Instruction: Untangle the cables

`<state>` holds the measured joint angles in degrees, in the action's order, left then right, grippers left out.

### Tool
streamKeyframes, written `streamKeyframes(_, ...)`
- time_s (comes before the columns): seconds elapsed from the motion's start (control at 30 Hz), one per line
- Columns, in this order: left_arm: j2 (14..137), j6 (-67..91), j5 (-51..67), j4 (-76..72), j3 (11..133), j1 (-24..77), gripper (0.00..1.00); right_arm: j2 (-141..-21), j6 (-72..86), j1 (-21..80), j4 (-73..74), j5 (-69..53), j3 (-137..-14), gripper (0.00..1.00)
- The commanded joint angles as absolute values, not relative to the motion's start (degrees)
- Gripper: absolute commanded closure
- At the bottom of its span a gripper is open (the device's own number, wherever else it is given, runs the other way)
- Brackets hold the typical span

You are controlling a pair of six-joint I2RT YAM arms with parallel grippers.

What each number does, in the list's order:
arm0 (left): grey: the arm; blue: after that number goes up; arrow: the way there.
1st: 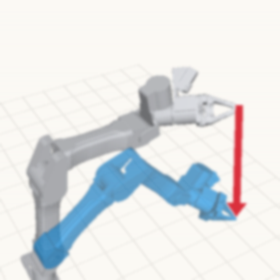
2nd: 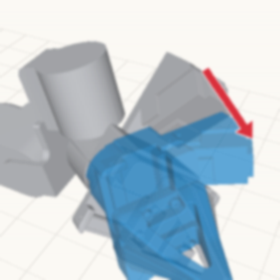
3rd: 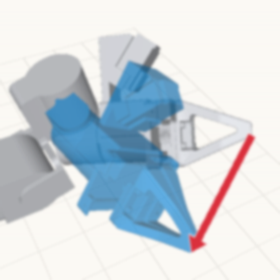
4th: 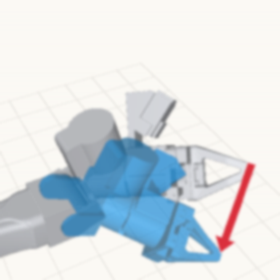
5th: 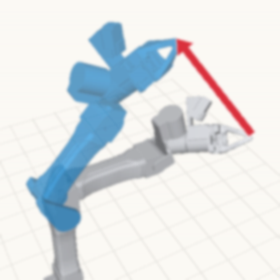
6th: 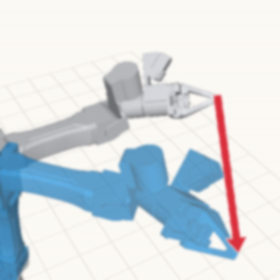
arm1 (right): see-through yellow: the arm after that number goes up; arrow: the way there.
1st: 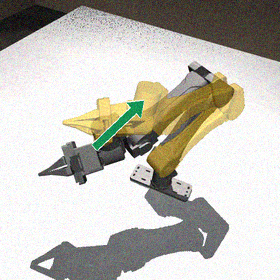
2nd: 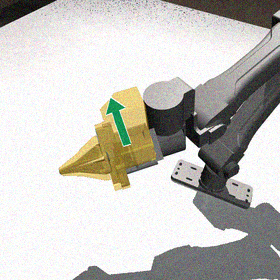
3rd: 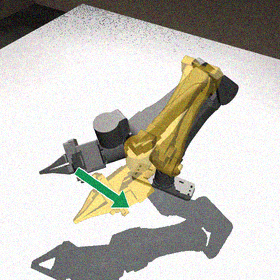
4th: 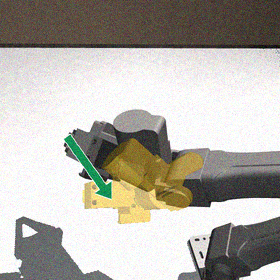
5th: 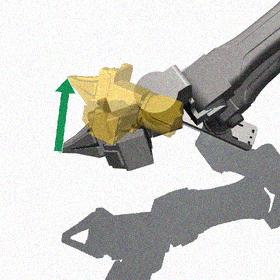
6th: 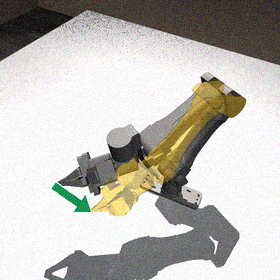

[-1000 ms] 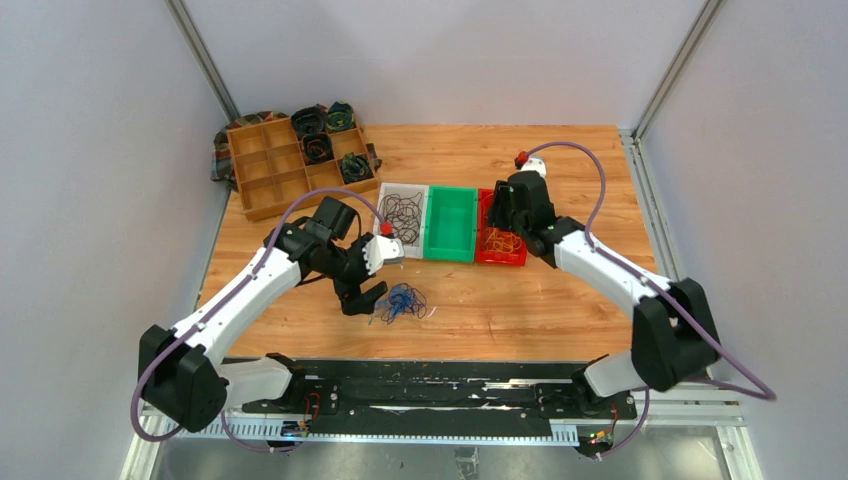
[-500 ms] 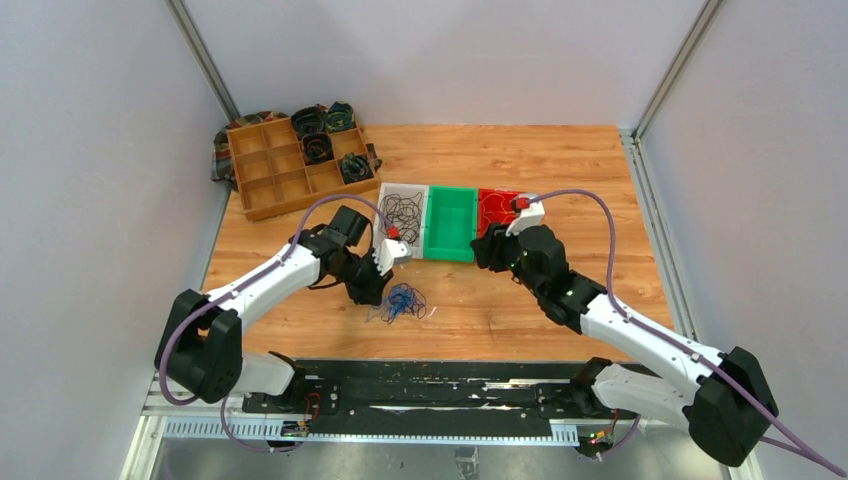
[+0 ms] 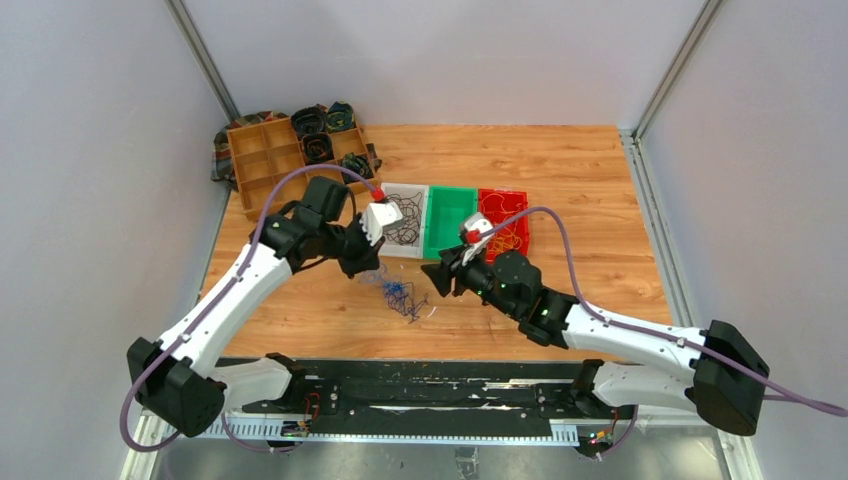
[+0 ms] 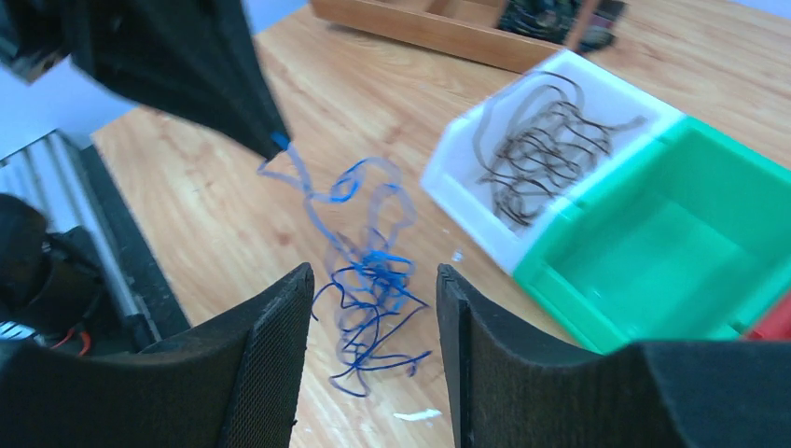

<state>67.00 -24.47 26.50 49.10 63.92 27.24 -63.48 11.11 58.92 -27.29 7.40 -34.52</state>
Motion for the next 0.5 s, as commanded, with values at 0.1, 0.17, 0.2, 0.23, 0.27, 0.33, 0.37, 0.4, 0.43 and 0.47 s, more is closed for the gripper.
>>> streamKeyframes(0.1,61.90,-20.06,30.54,56.16,73.75,27.53,0.99,-70.05,4.02,67.04,-32.66,4.56,-43.42,0.48)
streamKeyframes(0.17,60.91,-19.10,31.63,56.35,75.02,27.54,0.99,-72.05,3.87,67.76,-33.96,5.07,-44.47,0.48)
streamKeyframes(0.2,60.61,-18.85,32.05,56.60,75.57,27.55,0.99,-72.84,3.80,67.98,-34.41,5.37,-45.08,0.48)
streamKeyframes(0.23,60.42,-18.71,32.39,56.98,76.06,27.58,1.00,-73.27,3.79,68.16,-34.85,6.10,-45.58,0.48)
streamKeyframes(0.27,60.32,-18.61,32.57,57.48,76.62,27.62,0.99,-74.19,3.74,68.22,-35.40,6.41,-46.04,0.48)
streamKeyframes(0.33,60.20,-18.78,32.54,58.30,77.42,27.58,0.99,-75.26,3.65,68.42,-36.81,6.00,-46.79,0.48)
streamKeyframes(0.37,60.14,-18.89,32.52,58.62,77.84,27.55,1.00,-75.94,3.61,68.46,-37.38,6.02,-47.16,0.48)
streamKeyframes(0.4,60.05,-18.91,32.63,58.89,77.98,27.55,1.00,-76.58,3.54,68.51,-37.65,6.60,-47.82,0.48)
streamKeyframes(0.43,59.98,-18.91,32.87,59.07,78.22,27.58,0.99,-77.37,3.53,68.55,-37.74,7.83,-48.43,0.48)
streamKeyframes(0.47,59.95,-18.78,33.14,59.21,78.44,27.60,1.00,-78.09,3.40,68.55,-37.94,9.25,-48.94,0.48)
